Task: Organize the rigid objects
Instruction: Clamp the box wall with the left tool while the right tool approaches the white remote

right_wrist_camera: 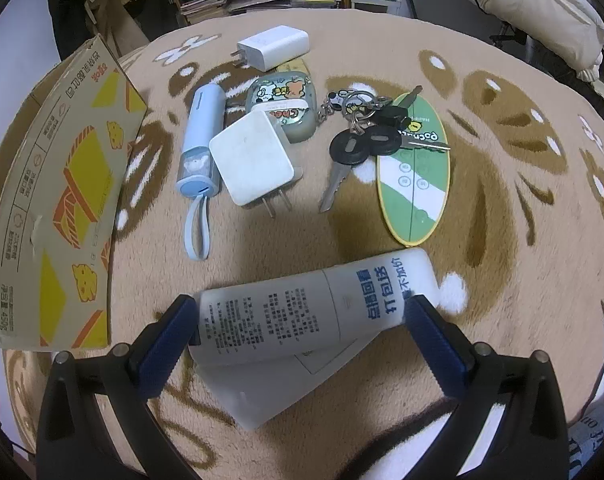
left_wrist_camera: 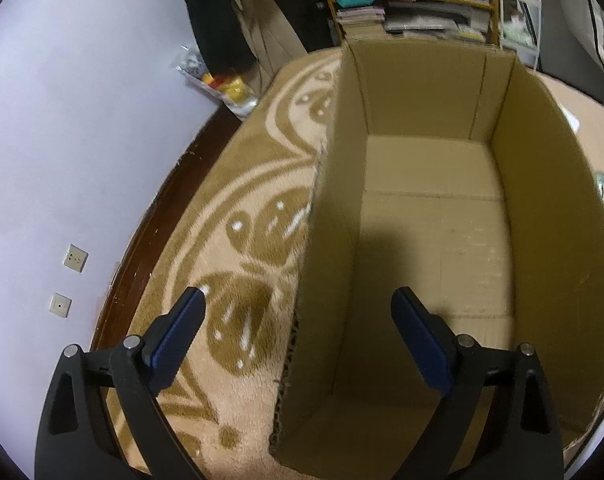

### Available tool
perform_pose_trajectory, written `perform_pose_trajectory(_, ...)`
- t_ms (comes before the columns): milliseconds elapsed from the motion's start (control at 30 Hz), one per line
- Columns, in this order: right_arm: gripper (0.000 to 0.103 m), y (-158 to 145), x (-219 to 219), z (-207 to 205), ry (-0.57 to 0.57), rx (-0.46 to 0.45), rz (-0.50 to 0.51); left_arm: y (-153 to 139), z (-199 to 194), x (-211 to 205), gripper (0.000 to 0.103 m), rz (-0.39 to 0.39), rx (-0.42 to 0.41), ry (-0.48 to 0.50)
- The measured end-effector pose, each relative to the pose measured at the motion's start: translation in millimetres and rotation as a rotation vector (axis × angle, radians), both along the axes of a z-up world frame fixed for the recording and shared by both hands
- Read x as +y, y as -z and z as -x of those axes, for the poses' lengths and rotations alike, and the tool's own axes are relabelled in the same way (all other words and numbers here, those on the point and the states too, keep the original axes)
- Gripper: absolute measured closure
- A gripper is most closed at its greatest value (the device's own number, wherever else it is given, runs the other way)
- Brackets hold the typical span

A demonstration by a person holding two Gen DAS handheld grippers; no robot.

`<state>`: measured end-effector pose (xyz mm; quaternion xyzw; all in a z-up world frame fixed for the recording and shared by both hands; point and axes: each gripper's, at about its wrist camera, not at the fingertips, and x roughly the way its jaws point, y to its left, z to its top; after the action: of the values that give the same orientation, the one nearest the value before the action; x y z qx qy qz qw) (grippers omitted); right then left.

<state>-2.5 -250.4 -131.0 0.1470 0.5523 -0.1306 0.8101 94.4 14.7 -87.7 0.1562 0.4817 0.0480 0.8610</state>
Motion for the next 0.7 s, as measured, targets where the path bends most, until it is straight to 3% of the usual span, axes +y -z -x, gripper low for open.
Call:
perform_pose_trajectory(100,0.0,1,0,-1,0.001,-0.005,0.001,-3,0,-1,0.012,0.007,-0.03,-0.002)
perform_pose_trajectory(267,0.0,-1,2,-1,-0.018,-0.018,0.007,5,-4,-5,0.026,0.009,0.006,0.017)
perform_pose_trajectory(333,0.0,0,1,1,-0.009,-0.014,0.003,6,-5,-5,0.027,-0.017,0.0,0.002)
perform_pose_trajectory(467,0.0,3,-5,6,0.049,0.005,-0.025,6,-9,0,0.027,0.031,0.018,-0.021)
perform_pose_trajectory(700,0.0,7,-9,8,0.077,0.014,-0.077,11,-11,3,0.031,0.046,0.048,-0.058)
